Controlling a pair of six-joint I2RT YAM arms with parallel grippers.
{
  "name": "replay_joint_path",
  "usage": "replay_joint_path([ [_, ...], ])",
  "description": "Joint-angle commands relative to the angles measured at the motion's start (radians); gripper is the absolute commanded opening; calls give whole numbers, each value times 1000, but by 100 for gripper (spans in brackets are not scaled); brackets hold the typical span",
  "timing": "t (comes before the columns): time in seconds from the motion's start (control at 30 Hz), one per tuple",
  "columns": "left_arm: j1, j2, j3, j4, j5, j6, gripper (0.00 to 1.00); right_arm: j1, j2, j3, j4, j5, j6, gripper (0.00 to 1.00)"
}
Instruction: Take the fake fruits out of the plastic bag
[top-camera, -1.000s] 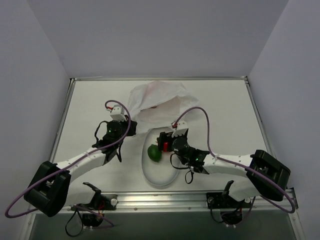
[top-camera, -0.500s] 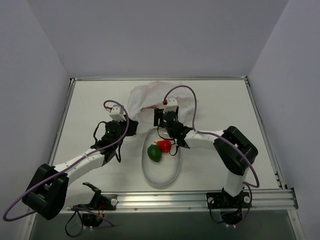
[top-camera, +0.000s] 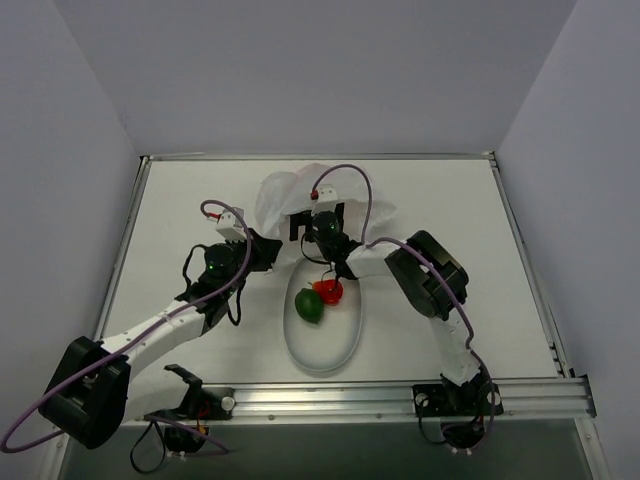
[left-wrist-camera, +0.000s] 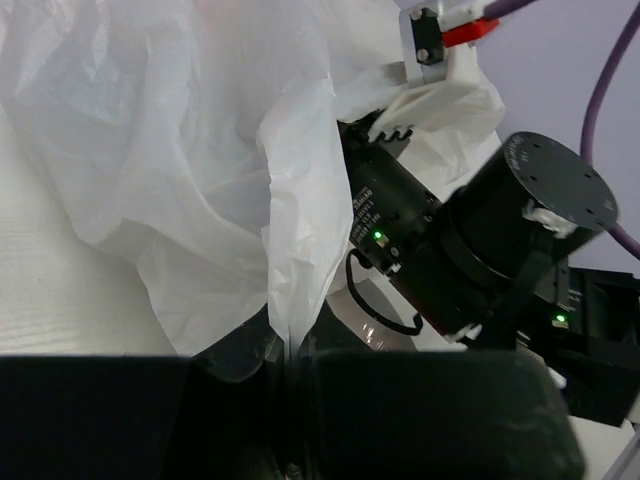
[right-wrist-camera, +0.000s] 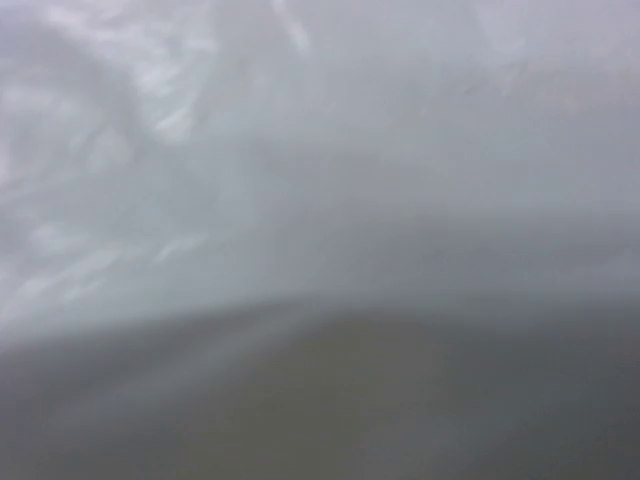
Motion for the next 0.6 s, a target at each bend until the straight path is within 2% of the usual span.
replay_joint_path([
  [0.0,5,-20,14,61,32,-26,2,-29,41,90,74,41,7,98],
  [0.43,8,10,16,69,38,-28,2,-57,285,401,1,-13,71,98],
  [0.47,8,12,16,66,35,-26,2,-57,294,429,-5,-7,71,93],
  [0.57,11,9,17,54,24,-16,2,-57,282,422,13,-5,67,61],
])
